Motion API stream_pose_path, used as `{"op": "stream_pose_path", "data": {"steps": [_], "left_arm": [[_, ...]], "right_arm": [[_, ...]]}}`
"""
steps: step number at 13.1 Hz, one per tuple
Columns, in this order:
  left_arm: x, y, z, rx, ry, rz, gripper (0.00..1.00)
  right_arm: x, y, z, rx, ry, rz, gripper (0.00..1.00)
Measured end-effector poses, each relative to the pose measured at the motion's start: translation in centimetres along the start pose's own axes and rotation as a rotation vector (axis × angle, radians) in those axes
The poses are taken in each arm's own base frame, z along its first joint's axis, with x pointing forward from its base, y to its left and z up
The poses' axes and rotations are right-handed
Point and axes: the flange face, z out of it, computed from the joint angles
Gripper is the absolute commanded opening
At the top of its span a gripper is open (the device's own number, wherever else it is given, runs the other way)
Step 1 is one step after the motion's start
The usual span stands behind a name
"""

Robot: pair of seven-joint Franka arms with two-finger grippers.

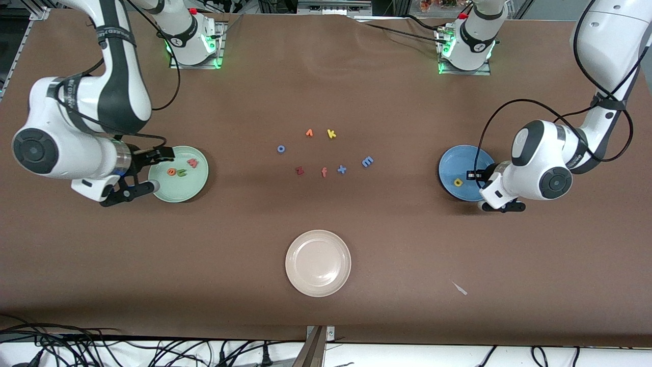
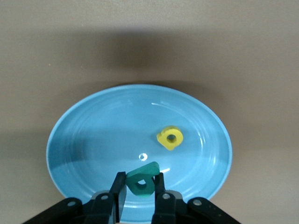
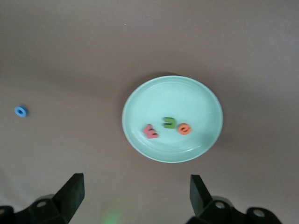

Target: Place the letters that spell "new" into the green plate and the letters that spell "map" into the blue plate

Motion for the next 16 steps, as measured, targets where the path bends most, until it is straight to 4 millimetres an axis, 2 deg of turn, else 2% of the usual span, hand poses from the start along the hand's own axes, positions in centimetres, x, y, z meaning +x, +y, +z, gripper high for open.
{"op": "stream_pose_path", "data": {"steps": [2, 4, 6, 8, 10, 11, 14, 16], "left_arm": [[0.3, -0.1, 0.6, -0.007, 0.000, 0.000, 0.25], [0.4, -0.1, 0.9, -0.011, -0.002, 0.001, 0.61], [0.5, -0.2, 0.8, -0.013, 0.003, -0.002, 0.98], [0.8, -0.3, 0.2, -0.016, 0.022, -0.005, 1.00], [1.3, -0.4, -1.4, -0.021, 0.057, -0.007, 1.00], [1.7, -0.2, -2.5, -0.024, 0.080, -0.006, 1.00], [2.1, 0.7, -5.5, -0.028, 0.133, 0.006, 1.00], [1.7, 1.5, -7.2, -0.022, 0.142, 0.018, 1.00]], "right_arm": [[0.3, -1.6, 0.8, -0.033, -0.026, 0.057, 1.00], [0.0, -1.9, 1.1, -0.071, -0.011, 0.120, 1.00], [-1.3, -0.7, 0.4, -0.070, 0.095, 0.183, 1.00], [-4.6, 2.4, -2.3, -0.059, 0.211, 0.250, 1.00], [-9.2, 6.4, -7.3, -0.045, 0.324, 0.340, 1.00], [-11.6, 7.7, -9.8, -0.039, 0.367, 0.374, 1.00], [-17.4, 8.9, -14.4, 0.003, 0.288, 0.385, 1.00], [-18.7, 8.9, -16.2, 0.002, 0.266, 0.333, 1.00]]}}
